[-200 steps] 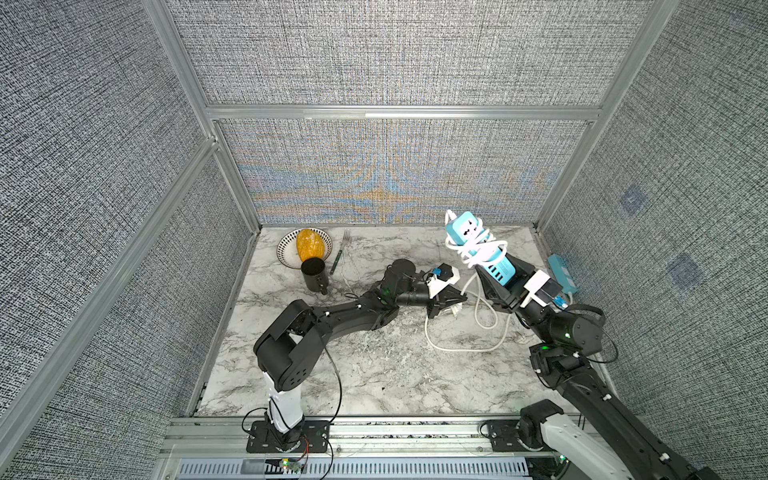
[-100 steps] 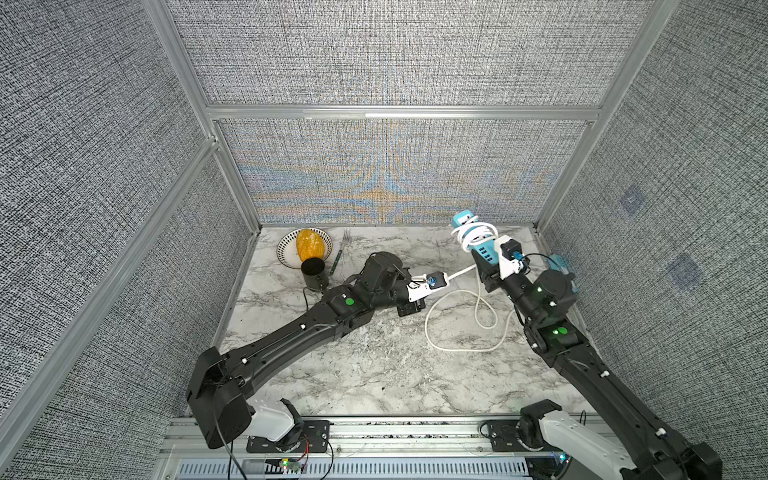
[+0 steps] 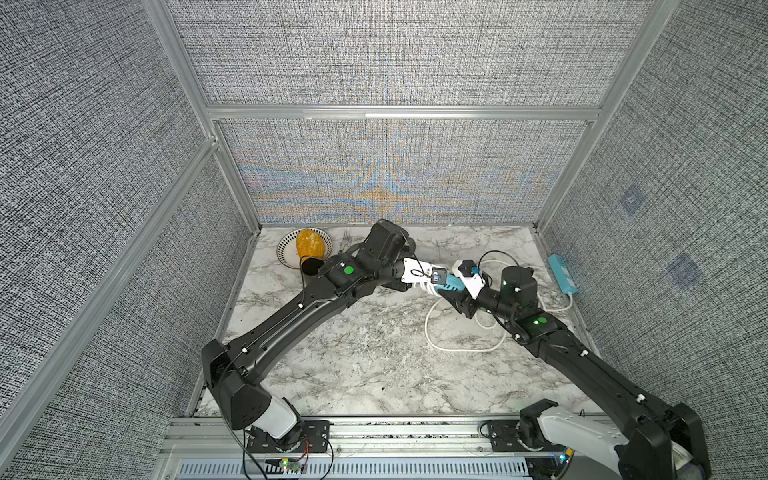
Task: Wrap the cord around the power strip
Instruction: Place the power strip at the center of the board.
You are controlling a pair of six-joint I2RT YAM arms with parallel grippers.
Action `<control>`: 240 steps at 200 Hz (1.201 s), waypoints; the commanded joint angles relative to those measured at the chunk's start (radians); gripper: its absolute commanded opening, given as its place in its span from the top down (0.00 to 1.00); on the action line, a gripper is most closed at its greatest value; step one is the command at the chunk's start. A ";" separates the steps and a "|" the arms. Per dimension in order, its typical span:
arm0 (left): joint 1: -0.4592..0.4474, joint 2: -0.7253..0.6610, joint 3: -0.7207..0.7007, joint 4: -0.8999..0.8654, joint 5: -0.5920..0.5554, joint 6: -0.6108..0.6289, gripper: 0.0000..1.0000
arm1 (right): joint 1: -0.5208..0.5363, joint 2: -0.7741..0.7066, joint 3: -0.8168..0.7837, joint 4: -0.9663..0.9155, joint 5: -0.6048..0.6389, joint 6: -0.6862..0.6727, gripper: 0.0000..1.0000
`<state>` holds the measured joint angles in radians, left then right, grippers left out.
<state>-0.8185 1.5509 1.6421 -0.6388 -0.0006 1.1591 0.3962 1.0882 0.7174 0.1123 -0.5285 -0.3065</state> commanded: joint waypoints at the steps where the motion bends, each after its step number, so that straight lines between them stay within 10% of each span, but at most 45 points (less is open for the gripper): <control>1: 0.049 0.013 0.052 0.015 0.143 0.067 1.00 | 0.034 0.004 -0.022 0.012 -0.333 -0.077 1.00; 43: 0.143 0.092 0.114 -0.111 0.446 0.013 1.00 | 0.056 0.002 -0.111 0.447 -0.673 0.194 1.00; 143: 0.271 0.179 -0.086 -0.085 0.901 -0.394 0.95 | 0.068 0.243 -0.256 1.498 -0.538 0.746 1.00; 179: 0.295 0.223 -0.209 -0.002 0.946 -0.503 0.92 | 0.071 0.368 -0.270 1.593 -0.453 0.701 1.00; 240: 0.333 0.359 -0.361 0.158 1.033 -0.694 0.81 | 0.121 0.447 -0.294 1.197 -0.370 0.332 1.00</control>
<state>-0.4885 1.8656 1.3186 -0.5457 1.0729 0.5846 0.4915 1.5089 0.4225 1.2579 -0.9504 0.2287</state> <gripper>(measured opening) 0.170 0.532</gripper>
